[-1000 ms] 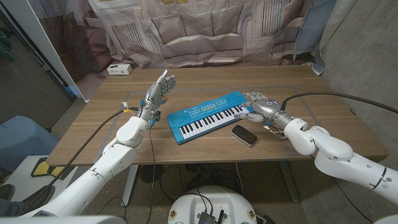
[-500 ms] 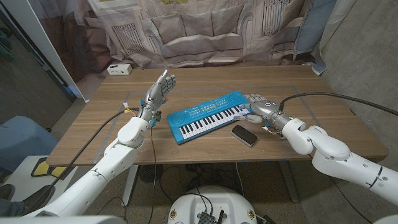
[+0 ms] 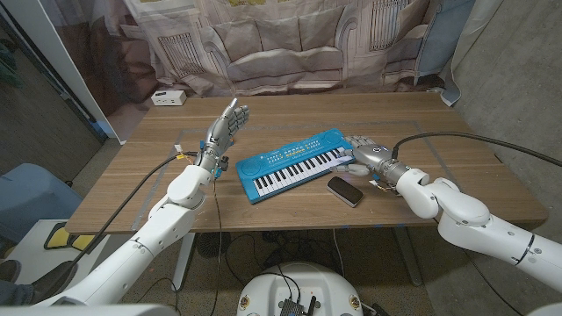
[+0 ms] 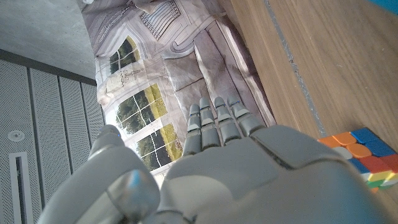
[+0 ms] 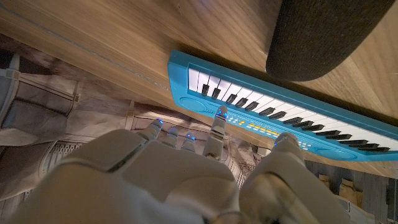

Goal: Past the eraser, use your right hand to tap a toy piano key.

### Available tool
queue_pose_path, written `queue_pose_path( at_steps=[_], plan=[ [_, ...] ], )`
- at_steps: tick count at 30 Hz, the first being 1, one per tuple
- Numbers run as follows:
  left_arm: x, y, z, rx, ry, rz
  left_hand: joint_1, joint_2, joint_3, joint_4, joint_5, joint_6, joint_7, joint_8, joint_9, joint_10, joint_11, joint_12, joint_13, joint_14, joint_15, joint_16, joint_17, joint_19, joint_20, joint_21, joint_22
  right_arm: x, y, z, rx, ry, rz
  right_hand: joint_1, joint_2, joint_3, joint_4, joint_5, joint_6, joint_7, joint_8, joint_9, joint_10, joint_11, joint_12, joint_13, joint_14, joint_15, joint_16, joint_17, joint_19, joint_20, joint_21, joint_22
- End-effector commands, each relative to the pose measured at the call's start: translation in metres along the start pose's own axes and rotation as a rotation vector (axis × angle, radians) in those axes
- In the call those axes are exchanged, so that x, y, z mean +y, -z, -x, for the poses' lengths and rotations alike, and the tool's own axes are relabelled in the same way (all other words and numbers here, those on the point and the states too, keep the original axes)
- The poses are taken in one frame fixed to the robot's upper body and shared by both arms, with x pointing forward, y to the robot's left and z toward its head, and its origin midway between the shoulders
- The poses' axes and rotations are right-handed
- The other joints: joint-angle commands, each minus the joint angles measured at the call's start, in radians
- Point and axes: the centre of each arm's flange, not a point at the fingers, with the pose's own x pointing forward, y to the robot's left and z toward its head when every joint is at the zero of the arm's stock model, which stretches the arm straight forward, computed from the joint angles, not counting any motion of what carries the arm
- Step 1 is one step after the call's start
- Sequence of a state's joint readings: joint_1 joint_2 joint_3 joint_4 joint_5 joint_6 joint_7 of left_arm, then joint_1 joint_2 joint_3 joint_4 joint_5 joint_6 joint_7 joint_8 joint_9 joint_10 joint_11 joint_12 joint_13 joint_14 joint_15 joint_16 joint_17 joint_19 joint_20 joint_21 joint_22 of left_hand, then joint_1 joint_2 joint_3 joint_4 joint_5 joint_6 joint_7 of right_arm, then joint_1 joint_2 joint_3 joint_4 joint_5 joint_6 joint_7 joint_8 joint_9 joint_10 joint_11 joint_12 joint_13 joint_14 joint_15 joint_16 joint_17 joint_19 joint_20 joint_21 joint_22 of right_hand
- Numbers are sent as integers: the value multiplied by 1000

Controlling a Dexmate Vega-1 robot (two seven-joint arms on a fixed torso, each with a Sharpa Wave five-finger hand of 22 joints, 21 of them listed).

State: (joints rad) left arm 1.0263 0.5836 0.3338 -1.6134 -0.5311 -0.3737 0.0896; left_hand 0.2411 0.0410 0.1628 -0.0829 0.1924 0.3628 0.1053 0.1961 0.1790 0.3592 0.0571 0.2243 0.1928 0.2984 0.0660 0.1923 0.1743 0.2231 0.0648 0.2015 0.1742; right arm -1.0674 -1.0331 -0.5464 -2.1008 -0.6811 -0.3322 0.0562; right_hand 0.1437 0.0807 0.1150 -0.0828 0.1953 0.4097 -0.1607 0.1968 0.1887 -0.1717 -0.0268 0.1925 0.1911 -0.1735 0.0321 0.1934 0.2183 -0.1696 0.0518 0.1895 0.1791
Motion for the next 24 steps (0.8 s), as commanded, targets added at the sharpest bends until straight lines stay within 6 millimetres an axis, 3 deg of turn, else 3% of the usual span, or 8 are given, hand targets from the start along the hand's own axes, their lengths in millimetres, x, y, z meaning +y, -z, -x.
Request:
queue_pose_path(
  at_steps=[1, 24],
  plan=[
    [-3, 1, 0, 6, 9, -3, 2, 8, 4, -6, -1, 5, 3, -2, 3, 9, -1, -5, 6, 9, 2, -2, 5, 1, 5, -3, 4, 6, 2, -3, 10, -19, -11, 4, 7, 7, 2, -4, 12, 0, 5, 1, -120, 4, 7, 2, -252, 9, 6, 2, -122, -2, 7, 3],
    [-3, 4, -1, 8, 16, 0, 1, 7, 3, -8, -1, 6, 1, -3, 3, 11, -1, -6, 6, 9, 2, -3, 5, 0, 6, -4, 4, 13, 6, -12, 22, -50, -30, 11, 15, 15, -2, -4, 21, -4, 6, 1, -116, 1, 10, 2, -239, 11, 11, 0, -113, -1, 12, 2]
  ],
)
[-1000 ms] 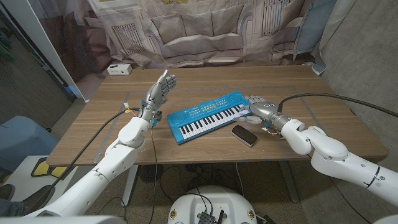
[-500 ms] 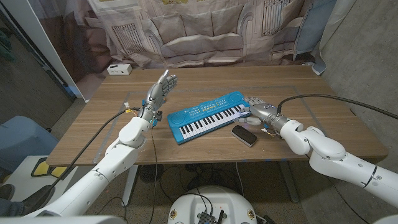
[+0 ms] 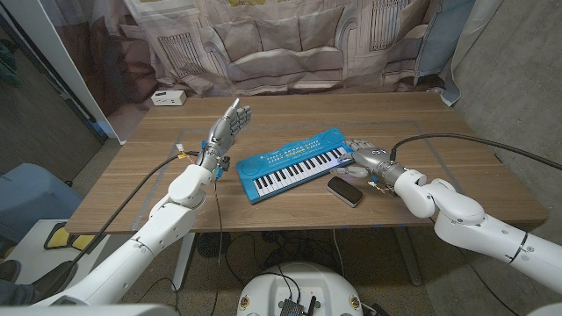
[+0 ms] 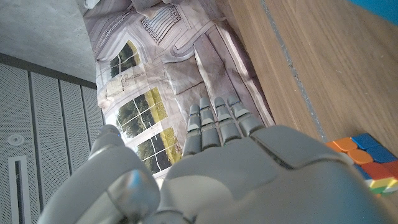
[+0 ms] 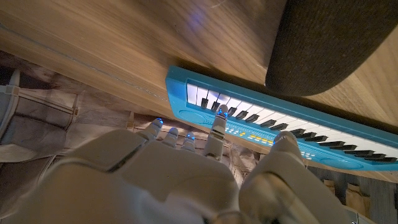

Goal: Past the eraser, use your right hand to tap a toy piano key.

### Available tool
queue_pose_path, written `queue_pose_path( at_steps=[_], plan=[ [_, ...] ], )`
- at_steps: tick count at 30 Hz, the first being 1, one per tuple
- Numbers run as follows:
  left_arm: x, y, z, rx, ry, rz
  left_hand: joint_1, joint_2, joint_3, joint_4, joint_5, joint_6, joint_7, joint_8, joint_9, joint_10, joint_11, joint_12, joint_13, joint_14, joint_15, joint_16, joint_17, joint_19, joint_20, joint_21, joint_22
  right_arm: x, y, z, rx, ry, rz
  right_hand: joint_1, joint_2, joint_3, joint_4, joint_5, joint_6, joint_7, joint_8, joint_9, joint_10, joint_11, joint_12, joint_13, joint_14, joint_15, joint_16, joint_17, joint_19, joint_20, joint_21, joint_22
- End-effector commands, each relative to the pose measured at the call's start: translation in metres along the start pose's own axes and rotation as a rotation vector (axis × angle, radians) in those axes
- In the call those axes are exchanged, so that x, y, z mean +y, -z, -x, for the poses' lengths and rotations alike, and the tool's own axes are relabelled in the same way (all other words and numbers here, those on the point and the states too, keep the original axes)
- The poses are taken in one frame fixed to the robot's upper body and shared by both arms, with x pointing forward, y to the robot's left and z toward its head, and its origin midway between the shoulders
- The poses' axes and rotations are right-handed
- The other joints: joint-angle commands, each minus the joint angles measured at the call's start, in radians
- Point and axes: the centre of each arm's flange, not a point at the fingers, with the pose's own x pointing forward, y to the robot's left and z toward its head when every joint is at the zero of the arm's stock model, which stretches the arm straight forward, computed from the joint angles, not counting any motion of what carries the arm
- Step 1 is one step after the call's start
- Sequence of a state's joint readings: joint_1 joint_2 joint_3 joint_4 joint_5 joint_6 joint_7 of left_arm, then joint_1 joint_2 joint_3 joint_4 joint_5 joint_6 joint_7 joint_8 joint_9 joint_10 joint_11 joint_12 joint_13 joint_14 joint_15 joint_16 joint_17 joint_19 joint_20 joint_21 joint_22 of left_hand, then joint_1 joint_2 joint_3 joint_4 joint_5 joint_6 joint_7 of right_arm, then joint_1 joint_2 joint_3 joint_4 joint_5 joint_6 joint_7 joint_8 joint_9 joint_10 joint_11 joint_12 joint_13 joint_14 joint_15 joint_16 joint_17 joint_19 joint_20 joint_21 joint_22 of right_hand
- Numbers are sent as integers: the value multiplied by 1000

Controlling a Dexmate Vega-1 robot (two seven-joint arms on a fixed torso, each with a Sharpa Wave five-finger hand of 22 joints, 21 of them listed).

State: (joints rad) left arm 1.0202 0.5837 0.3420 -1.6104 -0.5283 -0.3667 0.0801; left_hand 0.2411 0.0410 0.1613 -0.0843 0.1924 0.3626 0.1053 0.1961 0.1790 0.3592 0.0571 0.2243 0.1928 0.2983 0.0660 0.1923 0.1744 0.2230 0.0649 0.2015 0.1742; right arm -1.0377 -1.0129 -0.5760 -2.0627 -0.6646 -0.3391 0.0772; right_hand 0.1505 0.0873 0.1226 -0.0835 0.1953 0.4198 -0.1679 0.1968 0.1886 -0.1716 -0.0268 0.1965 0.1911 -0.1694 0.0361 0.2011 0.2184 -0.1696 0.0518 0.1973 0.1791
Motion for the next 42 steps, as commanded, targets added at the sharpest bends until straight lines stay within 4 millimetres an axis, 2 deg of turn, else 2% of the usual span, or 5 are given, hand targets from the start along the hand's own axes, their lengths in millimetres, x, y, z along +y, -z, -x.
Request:
queue_pose_path(
  at_steps=[1, 42],
  plan=[
    [1, 2, 0, 1, -1, 4, 1, 8, 4, -6, -1, 6, 0, -3, 3, 11, -1, -6, 6, 9, 2, -3, 5, 0, 6, -4, 4, 2, 2, -4, 5, -13, -7, 4, 9, 8, -2, -4, 12, 3, 6, 1, -116, 2, 6, 2, -244, 6, 3, 0, -113, 0, 4, 2],
    [-2, 12, 7, 22, -9, 29, 1, 12, 5, -8, -1, 8, 2, -4, 3, 13, 0, -8, 6, 9, 2, -3, 5, 0, 8, -4, 4, 14, 1, -4, 32, -59, 15, 7, 8, 13, -7, -6, 28, 3, 8, 1, -106, 2, 11, 2, -234, 8, 7, -1, -107, 5, 7, 2]
  ],
)
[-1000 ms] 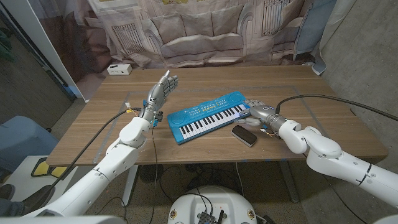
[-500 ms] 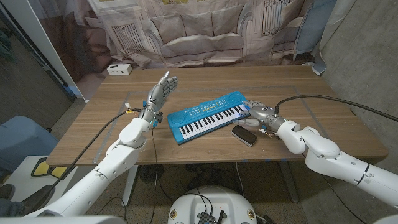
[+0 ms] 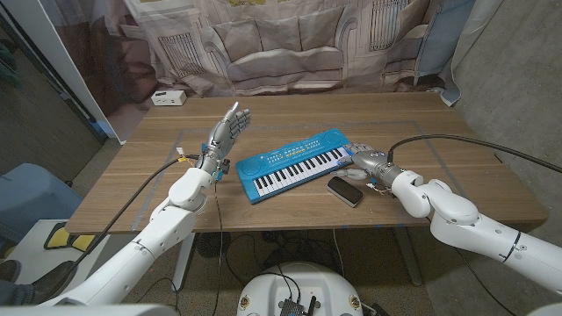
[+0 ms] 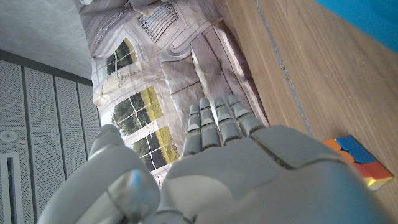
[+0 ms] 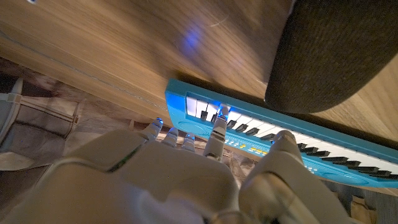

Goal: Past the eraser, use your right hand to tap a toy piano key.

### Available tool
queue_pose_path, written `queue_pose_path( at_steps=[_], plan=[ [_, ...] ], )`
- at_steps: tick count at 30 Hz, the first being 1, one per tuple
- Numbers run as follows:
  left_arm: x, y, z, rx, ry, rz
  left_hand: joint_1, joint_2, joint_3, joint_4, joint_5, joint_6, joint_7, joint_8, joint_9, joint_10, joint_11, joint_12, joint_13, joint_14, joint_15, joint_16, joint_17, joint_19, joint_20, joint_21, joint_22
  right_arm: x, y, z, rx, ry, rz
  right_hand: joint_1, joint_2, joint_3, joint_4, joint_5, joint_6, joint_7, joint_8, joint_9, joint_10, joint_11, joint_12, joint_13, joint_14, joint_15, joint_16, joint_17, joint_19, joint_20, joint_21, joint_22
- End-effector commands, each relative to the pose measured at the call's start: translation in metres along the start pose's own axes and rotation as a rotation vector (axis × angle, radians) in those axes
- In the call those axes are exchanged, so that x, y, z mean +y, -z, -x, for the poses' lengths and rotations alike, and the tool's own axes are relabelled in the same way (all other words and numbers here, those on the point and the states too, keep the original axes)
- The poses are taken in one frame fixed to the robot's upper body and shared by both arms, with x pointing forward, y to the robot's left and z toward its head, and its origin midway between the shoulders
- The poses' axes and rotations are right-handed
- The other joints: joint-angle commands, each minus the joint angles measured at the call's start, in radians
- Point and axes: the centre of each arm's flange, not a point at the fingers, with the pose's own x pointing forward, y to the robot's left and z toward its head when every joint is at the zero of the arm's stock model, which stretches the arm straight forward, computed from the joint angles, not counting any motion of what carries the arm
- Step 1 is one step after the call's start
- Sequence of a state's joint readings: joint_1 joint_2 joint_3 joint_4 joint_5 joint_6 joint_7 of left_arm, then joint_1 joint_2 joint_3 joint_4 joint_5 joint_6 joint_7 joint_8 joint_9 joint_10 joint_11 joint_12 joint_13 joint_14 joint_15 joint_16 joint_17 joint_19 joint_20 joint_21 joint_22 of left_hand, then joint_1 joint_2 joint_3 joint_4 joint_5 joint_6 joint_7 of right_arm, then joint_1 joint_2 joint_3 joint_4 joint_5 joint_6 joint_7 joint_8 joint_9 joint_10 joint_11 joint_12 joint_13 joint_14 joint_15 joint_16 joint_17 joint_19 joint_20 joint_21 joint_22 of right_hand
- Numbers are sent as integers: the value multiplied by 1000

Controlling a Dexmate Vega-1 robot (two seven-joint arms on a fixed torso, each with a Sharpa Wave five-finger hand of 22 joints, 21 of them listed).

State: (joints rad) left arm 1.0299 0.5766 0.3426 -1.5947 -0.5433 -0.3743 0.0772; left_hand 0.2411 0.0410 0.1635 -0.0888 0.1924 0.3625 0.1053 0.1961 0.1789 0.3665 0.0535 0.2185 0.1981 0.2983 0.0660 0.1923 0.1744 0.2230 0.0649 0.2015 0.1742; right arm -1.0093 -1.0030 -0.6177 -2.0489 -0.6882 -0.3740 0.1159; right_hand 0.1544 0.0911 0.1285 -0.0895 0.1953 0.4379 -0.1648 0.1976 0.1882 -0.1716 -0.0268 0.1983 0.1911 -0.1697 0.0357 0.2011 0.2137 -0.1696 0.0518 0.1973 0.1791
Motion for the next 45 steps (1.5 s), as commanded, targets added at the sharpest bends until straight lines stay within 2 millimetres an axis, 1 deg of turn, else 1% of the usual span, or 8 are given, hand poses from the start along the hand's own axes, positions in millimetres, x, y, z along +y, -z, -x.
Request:
queue_pose_path(
  at_steps=[1, 7, 9, 12, 15, 20, 34, 45],
  plan=[
    [-3, 4, 1, 7, 2, 9, 1, 12, 3, -4, -1, 8, 2, -4, 3, 7, 4, -2, 1, 9, 3, -3, 5, 0, 8, -4, 4, 6, 1, 0, 9, -19, -1, 3, 5, 7, -1, -6, 10, -1, 8, 2, -106, 2, 9, 2, -234, 8, 7, 3, -106, 4, 7, 2],
    [-3, 5, 3, 5, -1, 11, 1, 13, 3, -4, -1, 8, 1, -4, 3, 6, 1, -2, 1, 8, 3, -4, 5, 0, 8, -4, 4, 10, 1, 0, 17, -26, -1, 3, 5, 8, -1, -6, 18, 3, 10, 2, -106, 0, 9, 2, -237, 7, 5, 3, -107, 3, 7, 2],
    [-4, 6, 3, 6, 1, 13, 1, 13, 3, -4, -1, 8, 1, -4, 3, 5, 1, -3, 1, 8, 3, -4, 5, 0, 8, -4, 4, 12, 1, 0, 19, -19, 3, 0, 3, 7, 0, -7, -5, 13, -1, 2, -112, 7, 7, 2, -246, 9, 3, 4, -109, 3, 7, 2],
    [-5, 7, 3, 11, 4, 13, 1, 13, 3, -5, -1, 8, 0, -4, 3, 6, -2, -3, 1, 8, 5, -4, 5, 0, 9, -4, 4, 14, 1, 0, 20, -27, 8, 0, 3, 7, 0, -7, -6, 14, -1, 2, -115, 7, 6, 2, -250, 8, 1, 4, -108, 3, 7, 2],
    [-6, 7, 3, 9, 3, 17, 1, 13, 3, -5, -2, 9, 0, -4, 3, 6, 5, -3, 1, 8, 4, -4, 5, 0, 9, -4, 4, 15, 1, 0, 21, -36, 13, 0, 3, 8, -1, -7, 11, 14, 5, 2, -112, 8, 7, 2, -251, 9, 1, 4, -107, 1, 7, 2],
    [-5, 7, 4, 7, -1, 16, 1, 13, 3, -5, -2, 9, 1, -4, 3, 5, 0, -3, 1, 8, 4, -4, 5, -1, 9, -4, 4, 17, 1, 0, 23, -44, 17, 0, 4, 10, -2, -7, 37, 13, 14, 2, -104, 3, 10, 2, -250, 9, 2, 4, -107, 0, 7, 2],
    [-4, 9, 6, 7, -5, 21, 1, 14, 3, -6, -2, 10, 2, -4, 3, 6, -2, -4, 1, 8, 4, -4, 5, -1, 8, -4, 4, 15, 1, -1, 29, -41, 29, 0, 5, 12, -2, -8, 53, 14, 17, 2, -96, 0, 13, 2, -244, 9, 5, 4, -108, 0, 7, 2],
    [-3, 9, 5, 4, -2, 21, 0, 14, 3, -7, -2, 10, 1, -5, 3, 6, 6, -4, 1, 8, 4, -4, 5, -1, 9, -4, 4, 9, -1, 1, 33, -30, 40, -1, 5, 13, -3, -8, 15, 12, -1, 3, -103, 7, 9, 2, -245, 10, 6, 4, -111, 1, 6, 2]
  ],
)
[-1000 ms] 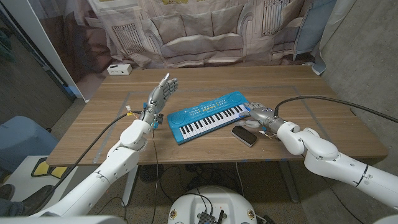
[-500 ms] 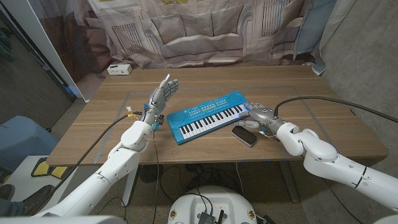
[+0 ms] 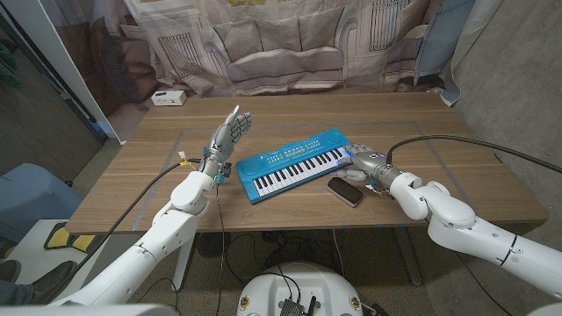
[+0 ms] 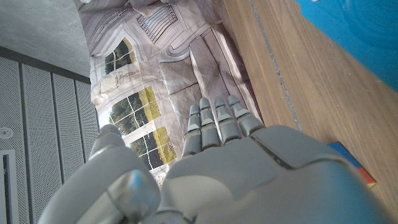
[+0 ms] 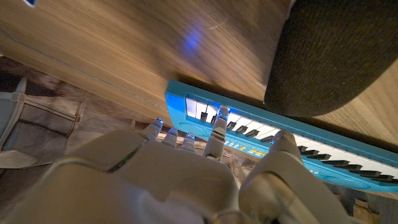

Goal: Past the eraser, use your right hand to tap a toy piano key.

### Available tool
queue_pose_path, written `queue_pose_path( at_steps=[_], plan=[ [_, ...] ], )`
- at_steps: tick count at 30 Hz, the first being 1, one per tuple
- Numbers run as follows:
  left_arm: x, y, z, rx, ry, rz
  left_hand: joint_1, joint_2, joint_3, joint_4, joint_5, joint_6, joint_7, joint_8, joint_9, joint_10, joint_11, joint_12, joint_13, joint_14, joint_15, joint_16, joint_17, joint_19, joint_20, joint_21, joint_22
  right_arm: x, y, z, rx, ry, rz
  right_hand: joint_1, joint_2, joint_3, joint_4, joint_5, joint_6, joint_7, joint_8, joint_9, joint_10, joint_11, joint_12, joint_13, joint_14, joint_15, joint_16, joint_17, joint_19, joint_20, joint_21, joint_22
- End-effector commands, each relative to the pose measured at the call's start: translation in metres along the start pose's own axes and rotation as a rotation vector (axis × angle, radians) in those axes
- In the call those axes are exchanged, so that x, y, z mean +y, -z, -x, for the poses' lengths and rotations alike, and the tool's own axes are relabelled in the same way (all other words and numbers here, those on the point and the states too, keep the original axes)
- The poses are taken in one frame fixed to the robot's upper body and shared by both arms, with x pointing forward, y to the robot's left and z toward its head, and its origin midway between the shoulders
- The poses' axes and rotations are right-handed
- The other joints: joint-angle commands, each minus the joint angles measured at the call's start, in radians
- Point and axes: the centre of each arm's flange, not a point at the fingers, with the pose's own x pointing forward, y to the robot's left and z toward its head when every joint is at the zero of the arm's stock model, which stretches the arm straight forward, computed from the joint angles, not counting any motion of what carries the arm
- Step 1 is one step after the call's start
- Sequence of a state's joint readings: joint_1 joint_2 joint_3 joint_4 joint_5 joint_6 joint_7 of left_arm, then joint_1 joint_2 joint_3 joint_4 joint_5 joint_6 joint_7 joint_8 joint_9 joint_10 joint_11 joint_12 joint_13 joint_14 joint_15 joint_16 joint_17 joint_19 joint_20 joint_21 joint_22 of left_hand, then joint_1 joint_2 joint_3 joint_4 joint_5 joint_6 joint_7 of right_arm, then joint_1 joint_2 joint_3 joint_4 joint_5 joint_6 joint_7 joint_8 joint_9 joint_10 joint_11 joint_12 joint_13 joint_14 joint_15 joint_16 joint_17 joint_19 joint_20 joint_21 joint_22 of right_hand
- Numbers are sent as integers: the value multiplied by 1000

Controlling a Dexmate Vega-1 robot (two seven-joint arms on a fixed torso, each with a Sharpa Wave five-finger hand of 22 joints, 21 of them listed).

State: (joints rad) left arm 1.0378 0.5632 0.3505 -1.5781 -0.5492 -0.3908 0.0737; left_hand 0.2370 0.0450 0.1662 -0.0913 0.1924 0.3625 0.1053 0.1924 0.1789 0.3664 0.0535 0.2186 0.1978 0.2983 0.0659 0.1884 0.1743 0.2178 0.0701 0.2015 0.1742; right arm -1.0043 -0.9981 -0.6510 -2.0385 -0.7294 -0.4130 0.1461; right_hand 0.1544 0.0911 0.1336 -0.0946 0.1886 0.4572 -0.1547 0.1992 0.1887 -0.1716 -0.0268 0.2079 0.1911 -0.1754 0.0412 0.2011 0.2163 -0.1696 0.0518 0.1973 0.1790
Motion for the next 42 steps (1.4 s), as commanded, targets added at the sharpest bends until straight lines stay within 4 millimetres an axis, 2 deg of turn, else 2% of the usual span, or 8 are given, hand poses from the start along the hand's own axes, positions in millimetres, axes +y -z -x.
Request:
queue_pose_path(
  at_steps=[1, 7, 11, 22, 27, 42],
  plan=[
    [1, 0, 0, -3, 2, 1, 4, 11, 0, -4, -2, 10, 1, -1, 3, 7, 3, -4, 1, 8, 3, 0, 5, 4, 4, -5, 4, -6, -1, 2, 3, 13, 12, -1, 4, 8, 2, -1, -4, 2, -3, 2, -102, 7, 0, 2, -239, 5, 6, 1, -110, 2, 6, 2],
    [1, -1, -1, -6, 3, 3, 4, 11, 0, -5, -2, 8, 2, -2, 3, 9, -4, -3, 1, 8, 3, 0, 5, 4, 4, -4, 4, -10, -1, 5, 4, 29, 16, -2, 3, 8, 2, -2, -8, 0, -4, 2, -102, 7, 0, 2, -237, 4, 7, 1, -110, 2, 7, 2],
    [1, -2, -1, -6, 4, 3, 4, 11, 0, -5, -2, 8, 1, -2, 3, 8, 5, -4, 1, 8, 3, 0, 5, 4, 4, -4, 4, -12, -1, 6, 5, 41, 16, -2, 3, 9, 2, -2, -11, -1, -5, 2, -99, 9, 1, 2, -235, 6, 8, 1, -109, 3, 7, 2],
    [0, -2, -2, -8, 7, 5, 4, 11, 0, -5, -2, 10, 2, -1, 3, 9, 1, -4, 1, 8, 5, 0, 5, 4, 4, -4, 4, -17, -1, 8, 11, 60, 20, -2, 2, 9, 1, -2, -13, -4, -6, 3, -94, 8, 3, 2, -228, 7, 10, 1, -106, 4, 8, 2],
    [0, -1, -2, -5, 7, 9, 4, 12, 0, -6, -2, 10, 2, -1, 3, 8, 1, -4, 2, 8, 4, 0, 5, 4, 4, -4, 4, -17, -1, 8, 12, 76, 26, -2, 2, 10, 0, -2, -33, 4, -13, 3, -89, 8, 4, 2, -223, 8, 12, 1, -102, 4, 9, 2],
    [2, 2, -2, -6, 3, 15, 3, 12, 0, -6, -2, 10, 0, -1, 3, 7, 4, -5, 2, 9, 4, 0, 5, 3, 5, -5, 4, -22, -2, 11, 18, 80, 19, 4, 2, 15, -5, -2, -42, 6, -13, 3, -68, 13, 10, 2, -199, 7, 19, 0, -86, 11, 15, 2]
  ],
)
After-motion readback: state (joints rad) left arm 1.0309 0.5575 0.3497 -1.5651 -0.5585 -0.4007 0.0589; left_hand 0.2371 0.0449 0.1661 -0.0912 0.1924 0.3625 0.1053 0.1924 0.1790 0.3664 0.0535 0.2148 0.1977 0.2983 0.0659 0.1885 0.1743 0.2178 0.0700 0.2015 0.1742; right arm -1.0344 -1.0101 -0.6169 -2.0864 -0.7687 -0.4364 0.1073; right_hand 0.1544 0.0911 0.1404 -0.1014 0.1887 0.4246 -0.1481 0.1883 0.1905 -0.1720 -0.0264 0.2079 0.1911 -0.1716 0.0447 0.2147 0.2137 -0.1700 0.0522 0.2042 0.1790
